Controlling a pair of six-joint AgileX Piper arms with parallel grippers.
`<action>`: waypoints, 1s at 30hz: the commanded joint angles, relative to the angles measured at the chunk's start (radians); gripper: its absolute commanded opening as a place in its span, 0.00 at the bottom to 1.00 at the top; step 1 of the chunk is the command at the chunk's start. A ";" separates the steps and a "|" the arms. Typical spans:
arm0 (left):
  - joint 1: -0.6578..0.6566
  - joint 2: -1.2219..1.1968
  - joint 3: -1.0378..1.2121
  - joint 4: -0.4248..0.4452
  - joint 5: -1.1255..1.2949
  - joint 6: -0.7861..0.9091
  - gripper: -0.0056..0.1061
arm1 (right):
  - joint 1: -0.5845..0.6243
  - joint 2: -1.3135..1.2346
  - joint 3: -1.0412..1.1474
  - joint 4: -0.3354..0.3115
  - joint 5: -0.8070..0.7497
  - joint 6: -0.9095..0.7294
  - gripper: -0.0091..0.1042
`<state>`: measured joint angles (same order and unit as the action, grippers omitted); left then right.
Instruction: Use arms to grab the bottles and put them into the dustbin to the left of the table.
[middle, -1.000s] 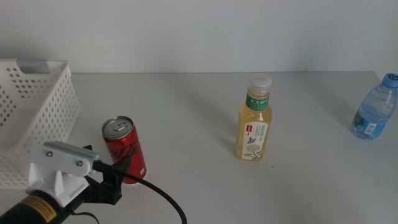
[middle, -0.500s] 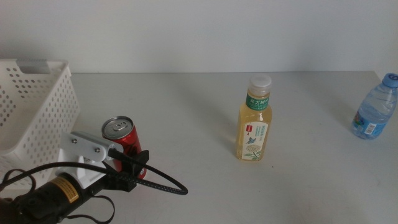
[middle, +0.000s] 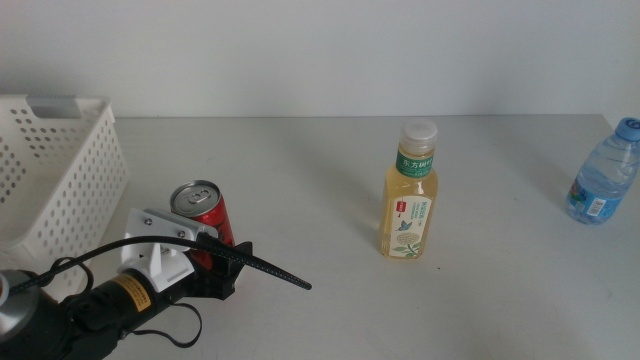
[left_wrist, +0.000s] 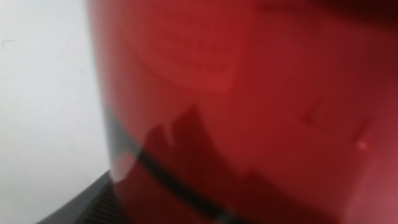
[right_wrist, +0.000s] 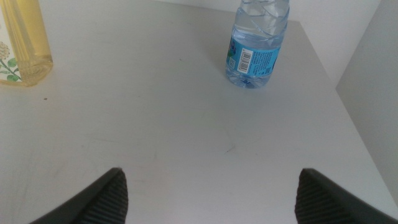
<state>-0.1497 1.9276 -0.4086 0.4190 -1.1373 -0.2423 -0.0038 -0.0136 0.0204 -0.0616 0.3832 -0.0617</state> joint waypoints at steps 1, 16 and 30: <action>0.001 -0.034 -0.015 -0.005 -0.178 -0.003 0.75 | -0.006 -0.022 -0.002 -0.013 -0.062 -0.013 0.83; 0.001 -0.135 -0.015 0.013 -0.178 0.005 0.58 | -0.006 -0.022 -0.002 -0.013 -0.062 -0.013 0.83; 0.087 -0.357 -0.109 0.438 0.174 -0.564 0.04 | -0.006 -0.022 -0.002 -0.013 -0.062 -0.013 0.83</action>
<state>-0.0851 1.6521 -0.4609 0.7745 -0.9403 -0.6834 -0.0038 -0.0136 0.0204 -0.0616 0.3832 -0.0617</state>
